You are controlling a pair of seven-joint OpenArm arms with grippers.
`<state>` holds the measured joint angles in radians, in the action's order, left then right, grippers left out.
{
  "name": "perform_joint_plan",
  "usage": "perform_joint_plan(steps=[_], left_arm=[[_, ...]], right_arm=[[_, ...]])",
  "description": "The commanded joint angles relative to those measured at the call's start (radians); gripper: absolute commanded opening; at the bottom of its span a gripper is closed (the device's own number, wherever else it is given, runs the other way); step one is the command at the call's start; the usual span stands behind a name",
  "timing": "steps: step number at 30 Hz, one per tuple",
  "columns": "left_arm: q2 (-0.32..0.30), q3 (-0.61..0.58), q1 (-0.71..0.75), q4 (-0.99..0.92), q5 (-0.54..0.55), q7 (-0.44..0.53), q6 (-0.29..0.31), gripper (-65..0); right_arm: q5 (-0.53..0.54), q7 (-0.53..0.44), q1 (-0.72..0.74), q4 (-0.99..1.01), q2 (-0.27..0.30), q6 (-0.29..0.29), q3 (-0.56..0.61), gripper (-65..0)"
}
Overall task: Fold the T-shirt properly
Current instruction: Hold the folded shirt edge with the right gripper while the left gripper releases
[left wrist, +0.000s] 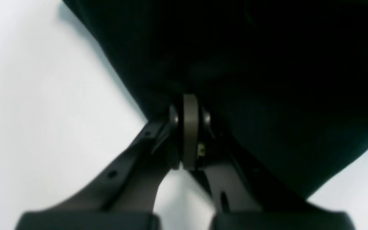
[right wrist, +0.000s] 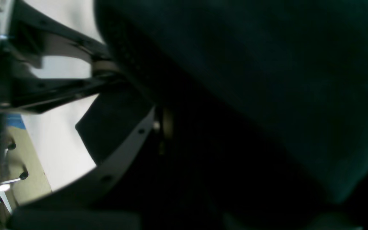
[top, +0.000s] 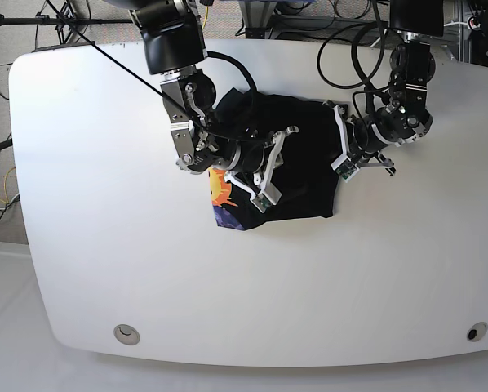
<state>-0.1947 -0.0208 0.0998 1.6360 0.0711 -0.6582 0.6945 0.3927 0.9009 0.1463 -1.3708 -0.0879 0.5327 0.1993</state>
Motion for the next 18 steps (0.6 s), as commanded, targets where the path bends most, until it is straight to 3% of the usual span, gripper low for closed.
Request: perform_joint_plan(steps=[1, 6, 18], left_arm=[[0.028, 0.028, -0.016, 0.054, 0.016, 0.027, 0.004, -65.0], [0.074, 0.069, -0.033, 0.108, 0.016, 0.027, 0.004, -65.0], [0.080, 0.152, -0.070, 0.154, 0.014, -0.031, 0.004, -65.0]], right_arm=[[0.013, -0.016, 0.019, -0.011, -0.003, 0.005, -0.001, -65.0], [0.013, -0.016, 0.017, -0.009, -0.002, 0.005, -0.001, -65.0], [0.013, -0.016, 0.017, -0.009, -0.002, 0.004, -0.001, -65.0]])
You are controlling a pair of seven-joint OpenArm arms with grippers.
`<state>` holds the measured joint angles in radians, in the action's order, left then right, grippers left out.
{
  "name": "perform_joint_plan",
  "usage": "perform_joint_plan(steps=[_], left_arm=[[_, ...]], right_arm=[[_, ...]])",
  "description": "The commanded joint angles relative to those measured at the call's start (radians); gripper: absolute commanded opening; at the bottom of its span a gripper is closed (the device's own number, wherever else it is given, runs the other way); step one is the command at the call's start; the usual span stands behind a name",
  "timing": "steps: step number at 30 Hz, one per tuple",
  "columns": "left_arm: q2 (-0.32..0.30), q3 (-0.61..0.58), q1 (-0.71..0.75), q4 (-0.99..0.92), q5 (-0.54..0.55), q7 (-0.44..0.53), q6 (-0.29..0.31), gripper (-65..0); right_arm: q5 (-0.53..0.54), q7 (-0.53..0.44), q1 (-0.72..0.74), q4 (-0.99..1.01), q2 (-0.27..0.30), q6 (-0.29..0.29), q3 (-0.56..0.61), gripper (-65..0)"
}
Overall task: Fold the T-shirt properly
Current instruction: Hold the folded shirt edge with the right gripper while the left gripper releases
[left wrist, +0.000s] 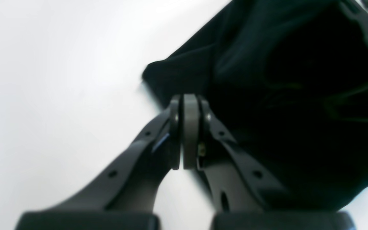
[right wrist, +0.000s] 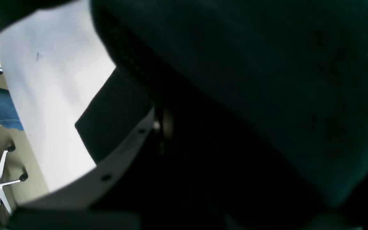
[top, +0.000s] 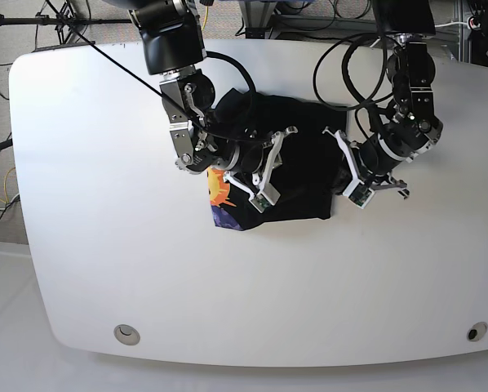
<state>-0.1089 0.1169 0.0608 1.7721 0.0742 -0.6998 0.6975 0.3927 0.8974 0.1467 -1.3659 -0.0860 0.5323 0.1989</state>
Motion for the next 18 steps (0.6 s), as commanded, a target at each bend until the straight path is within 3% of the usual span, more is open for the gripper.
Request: perform_joint_plan(steps=[1, 14, 17, 18], left_arm=[[-0.007, 0.022, -0.039, 0.016, 0.011, 0.007, 0.001, -65.0], [-0.038, 0.091, -0.045, -0.027, 0.005, -0.001, 0.001, -65.0], [-0.039, 0.097, -0.045, -0.027, 0.005, -0.001, 0.001, -65.0], [-0.039, 0.102, -0.045, -0.027, 0.005, -0.001, 0.001, -65.0]], right_arm=[[0.013, -0.013, 0.017, -0.016, -0.004, 0.004, 0.000, -65.0], [0.015, -0.008, 0.018, -0.022, -0.008, 0.004, 0.001, -64.7], [0.015, -0.008, 0.018, -0.027, -0.008, 0.004, 0.003, -58.6], [0.015, -0.008, 0.018, -0.036, -0.007, 0.004, 0.012, -53.9]])
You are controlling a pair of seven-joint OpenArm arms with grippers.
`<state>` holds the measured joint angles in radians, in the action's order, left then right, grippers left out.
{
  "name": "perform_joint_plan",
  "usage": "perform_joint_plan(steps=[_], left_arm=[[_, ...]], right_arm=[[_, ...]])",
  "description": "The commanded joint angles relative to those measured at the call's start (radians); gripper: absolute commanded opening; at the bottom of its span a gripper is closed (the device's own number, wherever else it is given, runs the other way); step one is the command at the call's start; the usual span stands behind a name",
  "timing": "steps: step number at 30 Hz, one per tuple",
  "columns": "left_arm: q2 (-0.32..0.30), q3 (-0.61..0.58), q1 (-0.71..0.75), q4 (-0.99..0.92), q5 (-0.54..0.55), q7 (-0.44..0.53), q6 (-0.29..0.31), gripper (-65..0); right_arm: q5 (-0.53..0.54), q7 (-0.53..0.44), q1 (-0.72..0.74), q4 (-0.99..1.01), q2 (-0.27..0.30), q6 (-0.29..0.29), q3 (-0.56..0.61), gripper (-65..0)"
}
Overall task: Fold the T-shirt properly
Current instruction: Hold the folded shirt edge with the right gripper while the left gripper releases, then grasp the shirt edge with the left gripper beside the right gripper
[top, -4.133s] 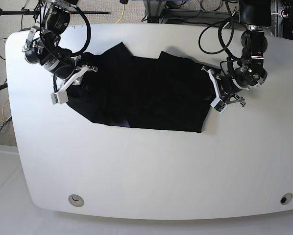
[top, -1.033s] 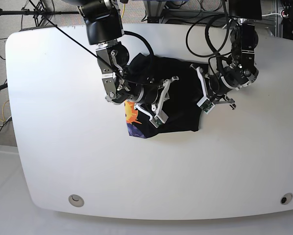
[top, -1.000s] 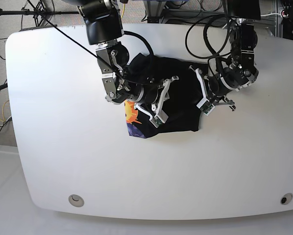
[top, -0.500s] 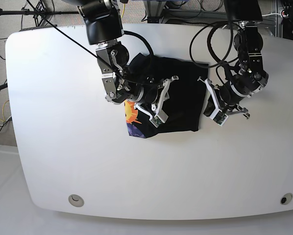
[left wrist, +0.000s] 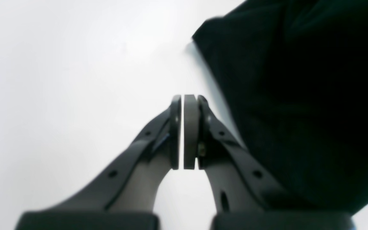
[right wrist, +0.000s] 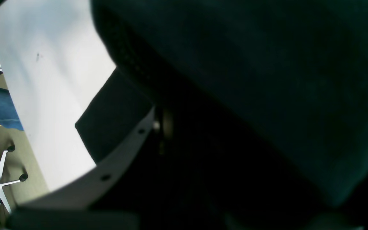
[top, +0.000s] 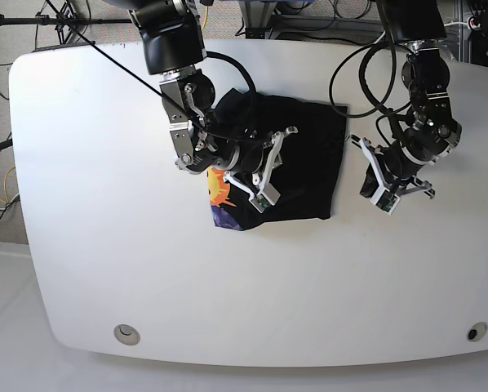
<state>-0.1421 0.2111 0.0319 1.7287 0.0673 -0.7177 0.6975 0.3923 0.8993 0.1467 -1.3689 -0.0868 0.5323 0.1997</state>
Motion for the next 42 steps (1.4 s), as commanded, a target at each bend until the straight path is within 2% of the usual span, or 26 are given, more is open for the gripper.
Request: perform_joint_plan(steps=[1, 5, 8, 10, 29, 42], left_arm=[[-0.006, 0.011, -0.016, 0.017, 0.012, 0.017, 0.001, -65.0], [-0.006, 0.027, -0.016, 0.017, 0.012, 0.017, 0.001, -65.0], [-0.006, 0.035, -0.016, 0.017, 0.012, 0.017, 0.001, -65.0], [-0.006, 0.035, -0.016, 0.017, 0.010, 0.017, 0.001, -65.0], [-0.021, 0.037, -0.016, 0.017, 0.010, 0.017, 0.001, -65.0], [-0.021, 0.038, -0.014, 0.017, 0.010, 0.017, 0.001, -65.0]], right_arm=[[0.015, -0.010, 0.017, -0.040, -0.005, 0.004, 0.019, -50.4], [0.015, -0.010, 0.009, -0.083, -0.003, 0.004, 0.063, -29.2], [0.015, -0.010, 0.008, -0.114, 0.006, 0.004, 0.090, -17.0], [0.023, -0.010, 0.008, -0.129, 0.015, 0.004, 0.119, -12.3], [0.017, -0.010, 0.020, -0.195, 0.008, 0.004, 0.309, -11.5], [0.015, -0.010, 0.049, -0.195, -0.031, 0.004, 0.395, -11.5]])
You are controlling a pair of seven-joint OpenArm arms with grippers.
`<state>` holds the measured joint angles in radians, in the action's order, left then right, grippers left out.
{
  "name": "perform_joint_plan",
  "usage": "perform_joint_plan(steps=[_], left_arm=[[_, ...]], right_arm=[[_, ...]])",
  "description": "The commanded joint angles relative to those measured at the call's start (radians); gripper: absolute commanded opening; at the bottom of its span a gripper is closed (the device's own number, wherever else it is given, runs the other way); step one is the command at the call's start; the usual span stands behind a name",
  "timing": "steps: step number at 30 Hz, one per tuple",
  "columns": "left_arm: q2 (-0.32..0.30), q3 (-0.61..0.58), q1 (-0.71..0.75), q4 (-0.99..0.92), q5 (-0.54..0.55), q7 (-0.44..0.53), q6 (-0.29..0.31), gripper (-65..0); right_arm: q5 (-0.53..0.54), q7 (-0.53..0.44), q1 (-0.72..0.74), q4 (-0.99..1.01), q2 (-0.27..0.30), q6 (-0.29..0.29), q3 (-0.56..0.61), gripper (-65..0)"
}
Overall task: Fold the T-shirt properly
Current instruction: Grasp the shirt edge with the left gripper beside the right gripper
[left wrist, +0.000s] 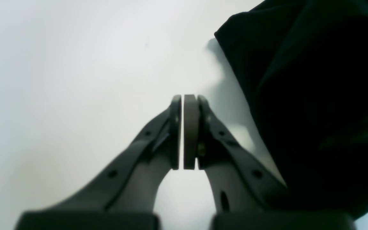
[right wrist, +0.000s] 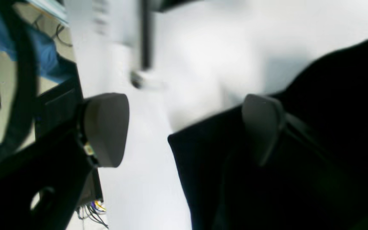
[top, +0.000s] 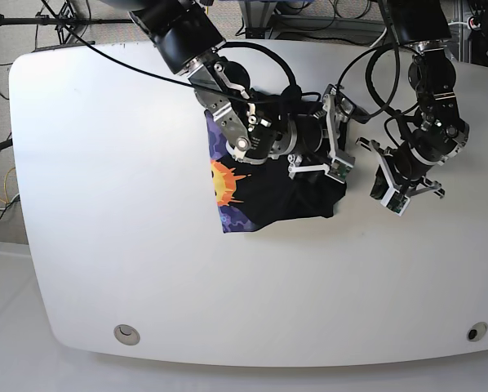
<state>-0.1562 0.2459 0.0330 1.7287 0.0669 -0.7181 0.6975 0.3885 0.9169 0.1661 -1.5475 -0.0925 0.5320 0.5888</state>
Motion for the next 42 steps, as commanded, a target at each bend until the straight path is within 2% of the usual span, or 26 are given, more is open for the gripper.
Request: perform_joint_plan(steps=[1, 11, 29, 36, 42], left_arm=[[-0.007, 0.003, -0.015, 0.017, 0.011, 0.018, 0.001, -65.0], [-0.007, 0.003, -0.015, 0.017, 0.011, 0.018, 0.001, -65.0], [-0.007, 0.036, -0.015, 0.017, 0.011, 0.019, 0.001, -65.0], [-0.004, 0.031, -0.015, 0.017, 0.011, 0.019, 0.001, -65.0], [0.000, 0.000, -0.015, 0.024, 0.017, 0.016, 0.001, -65.0]], right_arm=[[0.019, -0.028, 0.036, -0.018, -0.031, 0.004, 0.007, -11.5], [0.017, -0.029, 0.105, -0.017, -0.065, 0.004, 0.004, -11.5], [0.017, -0.029, 0.134, 0.075, -0.063, 0.004, 0.003, -11.1], [0.017, -0.029, 0.151, 0.074, -0.028, 0.004, -0.066, -11.2], [0.017, -0.029, 0.157, 0.077, 0.029, 0.004, -0.163, -11.7]])
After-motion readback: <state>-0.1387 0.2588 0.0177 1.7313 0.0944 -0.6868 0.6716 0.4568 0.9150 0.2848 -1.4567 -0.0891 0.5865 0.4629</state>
